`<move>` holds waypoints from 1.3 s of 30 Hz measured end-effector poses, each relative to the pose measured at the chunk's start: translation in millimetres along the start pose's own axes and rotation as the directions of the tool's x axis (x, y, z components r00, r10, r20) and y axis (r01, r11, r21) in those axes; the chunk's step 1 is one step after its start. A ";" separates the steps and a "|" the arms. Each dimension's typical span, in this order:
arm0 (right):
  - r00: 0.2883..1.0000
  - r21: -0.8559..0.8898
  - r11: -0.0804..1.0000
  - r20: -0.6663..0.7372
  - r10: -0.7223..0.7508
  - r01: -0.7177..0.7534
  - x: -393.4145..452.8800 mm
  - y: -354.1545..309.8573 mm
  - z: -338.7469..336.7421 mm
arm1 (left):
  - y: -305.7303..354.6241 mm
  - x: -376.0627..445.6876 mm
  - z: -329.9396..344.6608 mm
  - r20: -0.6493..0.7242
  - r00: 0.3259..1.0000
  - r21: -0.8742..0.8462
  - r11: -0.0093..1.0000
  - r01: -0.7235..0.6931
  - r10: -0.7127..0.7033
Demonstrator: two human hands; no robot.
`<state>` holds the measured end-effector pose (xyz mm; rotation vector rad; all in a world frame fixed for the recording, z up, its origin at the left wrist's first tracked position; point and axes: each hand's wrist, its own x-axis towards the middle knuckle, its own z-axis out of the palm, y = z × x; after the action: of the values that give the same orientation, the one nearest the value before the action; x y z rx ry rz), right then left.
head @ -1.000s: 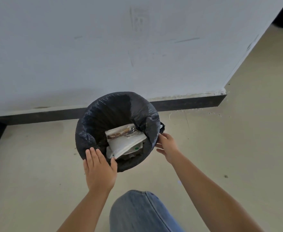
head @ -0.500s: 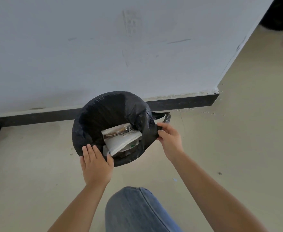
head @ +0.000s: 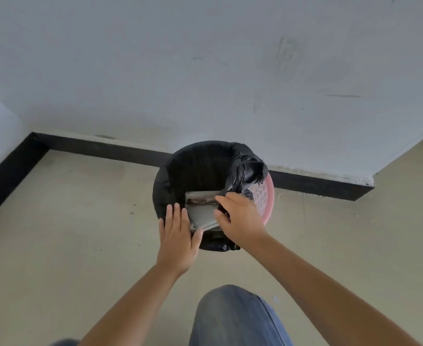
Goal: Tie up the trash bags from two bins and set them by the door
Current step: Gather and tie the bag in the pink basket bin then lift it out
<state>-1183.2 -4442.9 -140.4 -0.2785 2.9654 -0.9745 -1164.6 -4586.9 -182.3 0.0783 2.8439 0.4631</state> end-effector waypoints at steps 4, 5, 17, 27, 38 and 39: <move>0.993 -0.216 0.972 0.056 0.108 -0.093 -31.4 21.1 20.6 | -23.3 -12.4 6.7 -0.148 0.973 -0.380 0.918 0.108 -0.175; 0.990 -0.244 0.963 0.056 0.131 -0.114 -33.7 23.3 23.9 | -27.9 -15.7 7.4 -0.161 0.961 -0.433 0.891 0.135 -0.224; 0.963 -0.260 0.930 -0.003 0.268 -0.260 -29.3 18.4 41.3 | -49.8 13.1 19.2 0.646 0.695 -0.742 -0.473 0.475 -0.316; 0.952 -0.325 0.902 0.015 0.305 -0.284 -23.8 14.2 42.3 | -44.7 -3.5 -10.6 0.222 0.769 -0.974 -0.095 0.207 -0.599; 0.937 -0.192 0.956 0.229 0.265 -0.223 -43.0 7.5 15.3 | -57.2 -4.7 -85.1 -0.349 0.687 -0.936 0.276 -0.219 -0.638; 0.940 -0.128 0.961 0.207 0.270 -0.247 -45.6 4.6 7.5 | -62.1 -2.6 -87.9 -0.355 0.705 -0.929 0.317 -0.192 -0.614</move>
<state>-1138.7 -4435.9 -151.3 0.0053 2.7572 -0.7146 -1185.9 -4672.8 -121.0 -0.9217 2.4647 2.4213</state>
